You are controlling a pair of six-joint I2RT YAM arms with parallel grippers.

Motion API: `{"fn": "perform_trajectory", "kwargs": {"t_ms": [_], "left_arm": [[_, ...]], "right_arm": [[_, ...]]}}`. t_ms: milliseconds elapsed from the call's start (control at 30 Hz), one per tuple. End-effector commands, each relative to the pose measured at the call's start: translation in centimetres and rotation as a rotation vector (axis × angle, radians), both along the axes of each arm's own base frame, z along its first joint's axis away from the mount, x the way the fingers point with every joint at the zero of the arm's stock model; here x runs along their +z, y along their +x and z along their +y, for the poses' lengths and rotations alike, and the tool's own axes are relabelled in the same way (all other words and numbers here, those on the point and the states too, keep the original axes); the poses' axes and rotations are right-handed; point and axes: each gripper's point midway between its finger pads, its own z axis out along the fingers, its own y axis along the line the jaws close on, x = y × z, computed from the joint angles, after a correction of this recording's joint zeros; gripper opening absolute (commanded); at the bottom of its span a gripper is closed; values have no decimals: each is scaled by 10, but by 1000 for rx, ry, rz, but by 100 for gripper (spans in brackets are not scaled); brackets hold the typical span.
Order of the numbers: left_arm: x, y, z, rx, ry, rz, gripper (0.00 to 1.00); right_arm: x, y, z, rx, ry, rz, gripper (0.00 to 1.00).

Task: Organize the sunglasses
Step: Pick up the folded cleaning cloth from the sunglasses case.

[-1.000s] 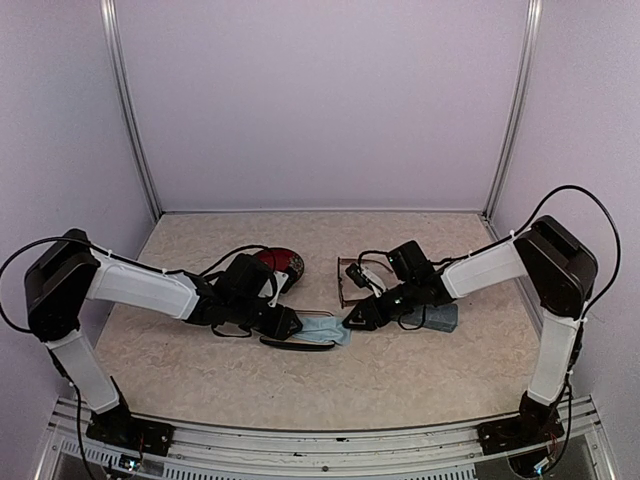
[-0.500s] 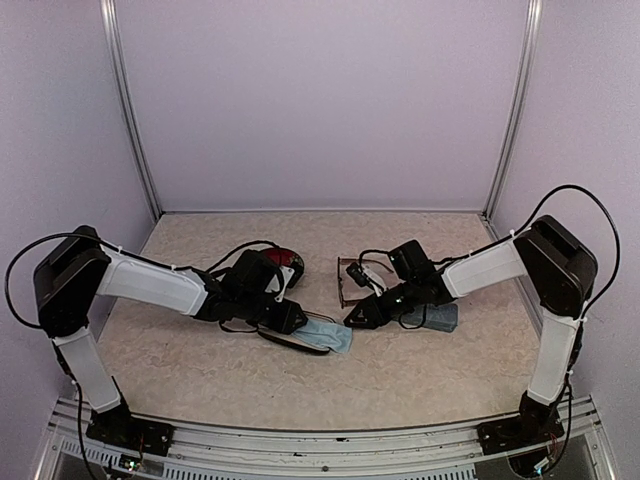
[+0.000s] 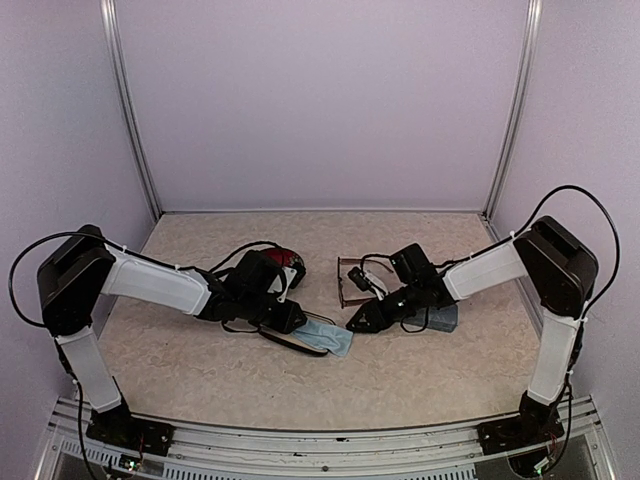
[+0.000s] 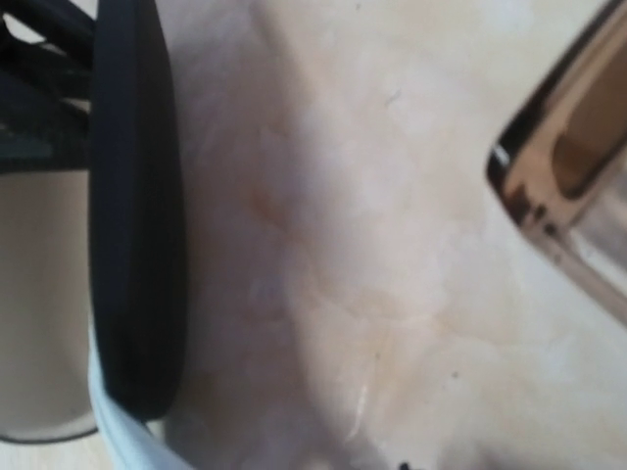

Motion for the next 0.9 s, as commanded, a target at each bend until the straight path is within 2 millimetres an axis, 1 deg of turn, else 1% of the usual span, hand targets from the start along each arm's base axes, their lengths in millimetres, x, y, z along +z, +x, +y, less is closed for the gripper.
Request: {"fn": "perform_trajectory", "kwargs": {"t_ms": [0,133,400,567,700,867], "left_arm": [[5,3,-10,-24,-11,-16,22],[6,3,-11,-26,-15,-16,17],[9,4,-13,-24,-16,-19,9],[7,3,-14,-27,-8,-18,5],[9,4,-15,-27,-11,-22,1],[14,3,-17,-33,-14,-33,0]], "right_arm": [[17,-2,-3,0,42,-20,36],[19,-8,-5,3,56,-12,36],[23,-19,-5,25,93,-4,42],[24,-21,-4,27,107,-9,44],[34,-21,-5,20,129,-34,45],[38,-22,-4,20,144,-50,45]]}}
